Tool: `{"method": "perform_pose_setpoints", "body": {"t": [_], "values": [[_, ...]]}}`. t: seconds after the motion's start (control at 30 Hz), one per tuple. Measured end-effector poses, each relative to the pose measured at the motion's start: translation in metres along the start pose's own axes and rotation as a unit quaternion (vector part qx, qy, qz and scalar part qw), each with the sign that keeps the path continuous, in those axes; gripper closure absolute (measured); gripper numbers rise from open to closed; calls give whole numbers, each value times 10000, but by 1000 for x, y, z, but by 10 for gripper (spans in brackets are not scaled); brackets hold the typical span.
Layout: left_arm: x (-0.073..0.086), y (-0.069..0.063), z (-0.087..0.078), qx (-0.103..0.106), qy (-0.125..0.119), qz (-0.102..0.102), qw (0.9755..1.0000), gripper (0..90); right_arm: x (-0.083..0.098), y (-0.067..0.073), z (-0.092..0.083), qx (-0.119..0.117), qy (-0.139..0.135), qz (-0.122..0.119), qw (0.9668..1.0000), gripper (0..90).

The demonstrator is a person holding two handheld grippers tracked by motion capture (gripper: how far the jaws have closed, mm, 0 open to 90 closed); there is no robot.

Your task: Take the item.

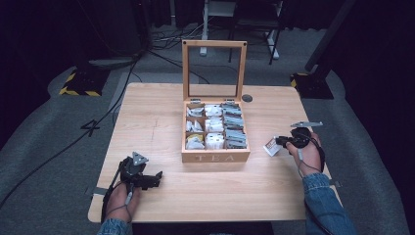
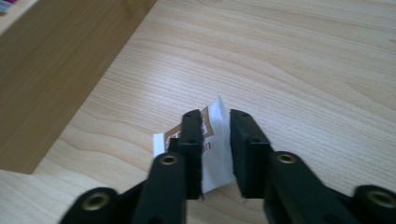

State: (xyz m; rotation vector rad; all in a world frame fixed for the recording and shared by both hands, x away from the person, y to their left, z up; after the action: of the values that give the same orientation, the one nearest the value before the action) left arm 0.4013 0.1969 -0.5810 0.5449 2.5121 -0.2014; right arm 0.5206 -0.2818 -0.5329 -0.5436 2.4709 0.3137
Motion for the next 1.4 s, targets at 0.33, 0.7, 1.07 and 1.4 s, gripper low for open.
{"method": "perform_pose_setpoints", "body": {"t": [0.33, 0.7, 1.07, 1.4], "values": [[0, 0, 0, 1, 0, 1, 10000, 0, -6, -3, -1, 92, -321, -80, 9994, 503], [0, 0, 0, 0, 0, 1, 10000, 0, -8, 7, -23, -125, -599, -220, 9979, 470], [0, 0, 0, 0, 1, 2, 10000, 0, -2, 23, -51, -429, -798, -451, 9949, 467], [-2, 1, 1, -16, -24, 18, 10000, 0, 6, 49, -71, -564, -864, -861, 9909, 464]]}}
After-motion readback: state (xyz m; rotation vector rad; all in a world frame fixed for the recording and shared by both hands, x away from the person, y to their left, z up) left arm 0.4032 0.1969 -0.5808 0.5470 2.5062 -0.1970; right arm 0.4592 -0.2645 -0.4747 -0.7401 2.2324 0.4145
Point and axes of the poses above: each handheld gripper's, and its own axes: z roughly forward along the jaws, x roughly out of its underside, y roughly to its left, the point moved 10 cm from there along z, roughly forward along the jaws, and after that the axes turned 8 degrees about y, right-handed, at the moved point
